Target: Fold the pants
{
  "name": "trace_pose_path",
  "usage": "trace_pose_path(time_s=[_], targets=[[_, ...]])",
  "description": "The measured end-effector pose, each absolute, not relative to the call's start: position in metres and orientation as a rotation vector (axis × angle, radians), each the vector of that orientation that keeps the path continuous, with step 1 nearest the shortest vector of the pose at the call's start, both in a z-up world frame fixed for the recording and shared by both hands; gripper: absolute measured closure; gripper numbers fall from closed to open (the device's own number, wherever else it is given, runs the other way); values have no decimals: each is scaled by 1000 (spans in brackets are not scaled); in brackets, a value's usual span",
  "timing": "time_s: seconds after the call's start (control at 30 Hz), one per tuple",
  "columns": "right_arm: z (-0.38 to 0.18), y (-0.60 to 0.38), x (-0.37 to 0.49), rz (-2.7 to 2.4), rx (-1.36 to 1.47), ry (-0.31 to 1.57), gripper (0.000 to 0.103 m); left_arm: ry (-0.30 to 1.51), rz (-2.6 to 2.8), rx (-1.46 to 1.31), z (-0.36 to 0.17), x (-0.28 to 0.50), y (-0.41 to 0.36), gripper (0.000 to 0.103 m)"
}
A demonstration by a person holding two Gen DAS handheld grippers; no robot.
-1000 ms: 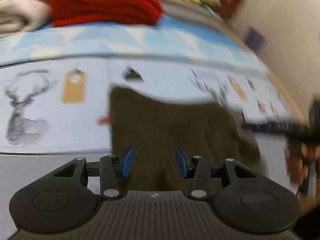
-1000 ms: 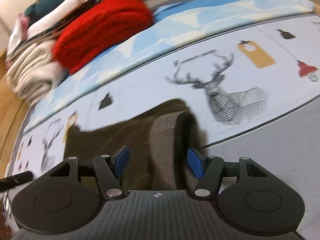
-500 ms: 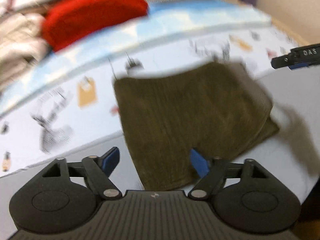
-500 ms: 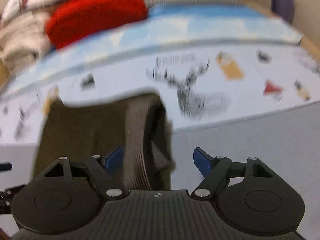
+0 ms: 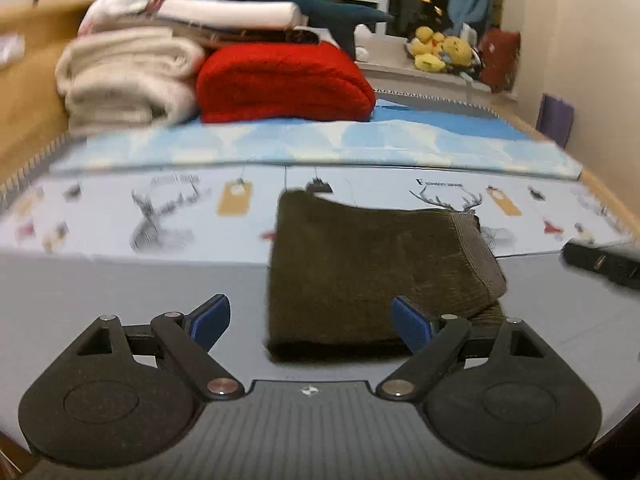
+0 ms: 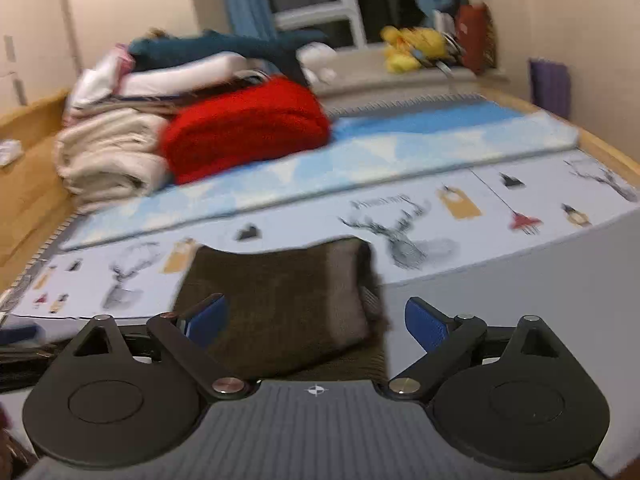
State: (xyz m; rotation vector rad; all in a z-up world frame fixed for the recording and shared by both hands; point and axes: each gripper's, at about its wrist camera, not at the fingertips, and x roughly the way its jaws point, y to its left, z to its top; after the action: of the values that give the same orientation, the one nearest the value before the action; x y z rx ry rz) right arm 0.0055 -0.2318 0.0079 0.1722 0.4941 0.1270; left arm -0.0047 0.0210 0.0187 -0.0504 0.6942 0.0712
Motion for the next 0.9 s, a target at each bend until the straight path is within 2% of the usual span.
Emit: trace_pose_path(time_s=[0.1, 0.3, 0.5, 0.9], targets=[[1, -218, 7, 83, 84, 524, 8, 826, 113, -20, -2, 10, 15, 11], [-14, -218, 23, 115, 126, 648, 8, 839, 107, -63, -6, 21, 18, 11], [-19, -208, 22, 117, 42, 648, 8, 870, 111, -55, -18, 31, 23, 11], [-27, -213, 36, 103, 86, 699, 8, 908, 113, -88, -26, 37, 28, 11]])
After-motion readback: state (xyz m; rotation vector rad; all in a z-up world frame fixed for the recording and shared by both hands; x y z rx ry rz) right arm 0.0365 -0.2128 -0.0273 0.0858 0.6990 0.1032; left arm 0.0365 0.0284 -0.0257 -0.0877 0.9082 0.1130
